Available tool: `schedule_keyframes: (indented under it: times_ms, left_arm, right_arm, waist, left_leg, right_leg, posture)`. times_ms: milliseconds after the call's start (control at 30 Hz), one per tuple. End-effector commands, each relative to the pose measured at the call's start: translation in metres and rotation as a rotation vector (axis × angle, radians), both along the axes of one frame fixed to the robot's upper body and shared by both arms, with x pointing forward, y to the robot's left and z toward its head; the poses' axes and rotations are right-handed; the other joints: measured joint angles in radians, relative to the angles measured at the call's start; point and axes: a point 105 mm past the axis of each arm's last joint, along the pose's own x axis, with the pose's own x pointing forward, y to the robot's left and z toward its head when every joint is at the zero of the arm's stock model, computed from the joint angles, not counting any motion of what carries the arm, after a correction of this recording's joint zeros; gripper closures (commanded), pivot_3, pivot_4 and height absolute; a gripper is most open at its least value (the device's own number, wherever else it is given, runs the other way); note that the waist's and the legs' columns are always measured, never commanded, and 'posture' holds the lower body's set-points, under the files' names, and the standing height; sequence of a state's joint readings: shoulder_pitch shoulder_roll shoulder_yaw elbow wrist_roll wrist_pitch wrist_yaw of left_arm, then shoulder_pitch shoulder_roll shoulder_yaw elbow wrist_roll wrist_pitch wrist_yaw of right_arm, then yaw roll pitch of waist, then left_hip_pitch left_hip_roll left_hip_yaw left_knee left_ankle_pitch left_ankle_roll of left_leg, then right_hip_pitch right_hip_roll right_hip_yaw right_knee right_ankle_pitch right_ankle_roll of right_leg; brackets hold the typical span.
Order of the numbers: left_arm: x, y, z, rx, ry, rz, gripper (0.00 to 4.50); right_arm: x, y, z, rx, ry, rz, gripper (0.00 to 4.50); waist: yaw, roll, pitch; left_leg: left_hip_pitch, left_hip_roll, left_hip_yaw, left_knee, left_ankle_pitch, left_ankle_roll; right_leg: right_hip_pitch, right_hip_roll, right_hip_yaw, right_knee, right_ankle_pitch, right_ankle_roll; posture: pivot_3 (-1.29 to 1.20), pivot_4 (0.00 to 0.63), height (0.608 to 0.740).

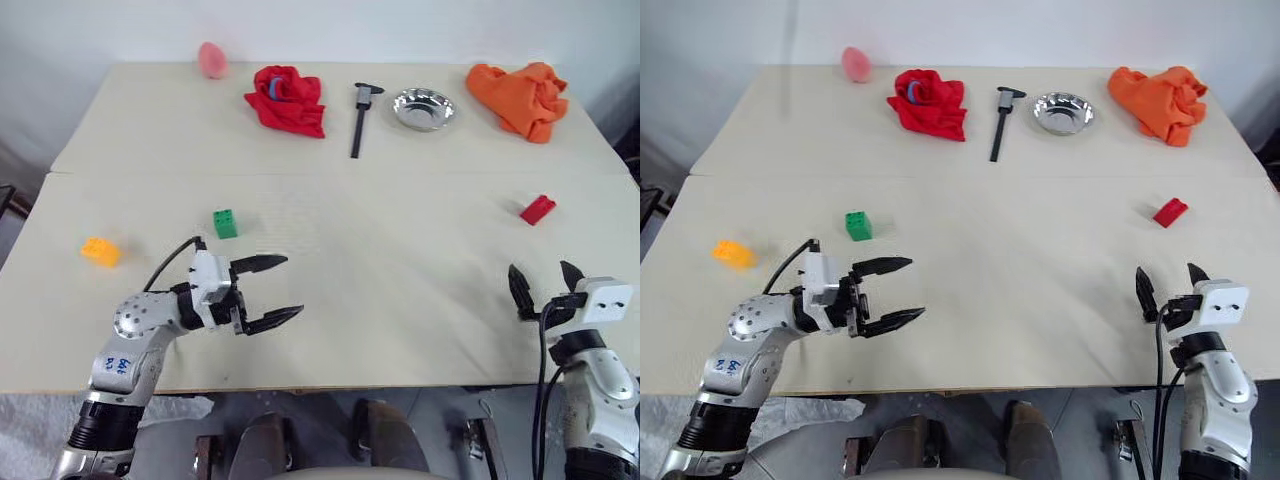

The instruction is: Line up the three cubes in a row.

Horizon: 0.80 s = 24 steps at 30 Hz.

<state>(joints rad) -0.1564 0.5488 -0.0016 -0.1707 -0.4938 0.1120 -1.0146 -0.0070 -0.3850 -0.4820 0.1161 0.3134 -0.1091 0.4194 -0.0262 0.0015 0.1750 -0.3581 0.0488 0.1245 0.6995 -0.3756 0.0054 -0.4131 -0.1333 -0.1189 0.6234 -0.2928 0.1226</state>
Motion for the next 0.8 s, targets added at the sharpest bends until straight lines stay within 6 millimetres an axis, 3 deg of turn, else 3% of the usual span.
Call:
schedule_keyframes:
  times_ms: [33,133,233,333,567,800]
  left_arm:
    - [-0.001,0.000,0.004,0.018,-0.009,-0.035,0.08]
    - [0.001,-0.001,0.007,0.009,-0.025,-0.027,0.08]
    - [0.001,-0.002,0.007,0.001,-0.030,-0.018,0.08]
    - [-0.001,-0.004,0.004,0.003,-0.031,-0.019,0.08]
    - [-0.004,-0.007,-0.001,0.006,-0.043,0.004,0.08]
    - [-0.002,-0.003,-0.001,0.021,-0.065,0.033,0.08]
  right_arm:
    - [0.017,-0.008,0.031,-0.013,-0.048,-0.086,0.00]
    - [0.038,-0.013,0.049,0.020,-0.035,-0.149,0.00]
    - [0.072,-0.022,0.084,0.069,-0.027,-0.237,0.00]
    - [0.091,-0.027,0.097,0.099,-0.007,-0.287,0.00]
    - [0.121,-0.026,0.099,0.138,0.076,-0.338,0.00]
    - [0.128,-0.032,0.087,0.128,0.117,-0.428,0.00]
  waist:
    - [-0.008,0.000,0.000]
    - [-0.005,0.000,0.000]
    - [-0.004,0.001,0.000]
    - [-0.001,0.001,0.000]
    - [-0.001,0.001,0.000]
    - [-0.004,0.001,0.000]
  left_leg:
    - [0.002,0.000,0.000,-0.001,0.000,0.000]
    - [0.004,0.000,-0.001,-0.001,0.000,0.000]
    - [0.004,0.000,-0.002,-0.001,0.000,0.000]
    - [0.004,0.000,-0.001,-0.001,0.000,0.000]
    - [0.001,-0.001,0.002,-0.001,0.000,0.000]
    - [0.001,0.000,0.003,-0.001,0.000,0.000]
  right_leg:
    - [0.000,0.001,0.002,0.001,0.000,0.000]
    - [0.000,0.002,0.005,0.002,-0.001,-0.001]
    - [-0.001,0.001,0.007,0.002,0.000,-0.001]
    - [-0.001,0.001,0.008,0.003,0.000,-0.001]
    - [-0.001,0.000,0.004,0.002,-0.001,-0.002]
    - [-0.001,0.000,0.004,0.002,-0.001,-0.002]
  posture:
    - [0.00,0.150,0.740]
    - [0.00,0.150,0.740]
    - [0.00,0.150,0.740]
    - [0.00,0.150,0.740]
    - [0.00,0.150,0.740]
    - [0.00,0.150,0.740]
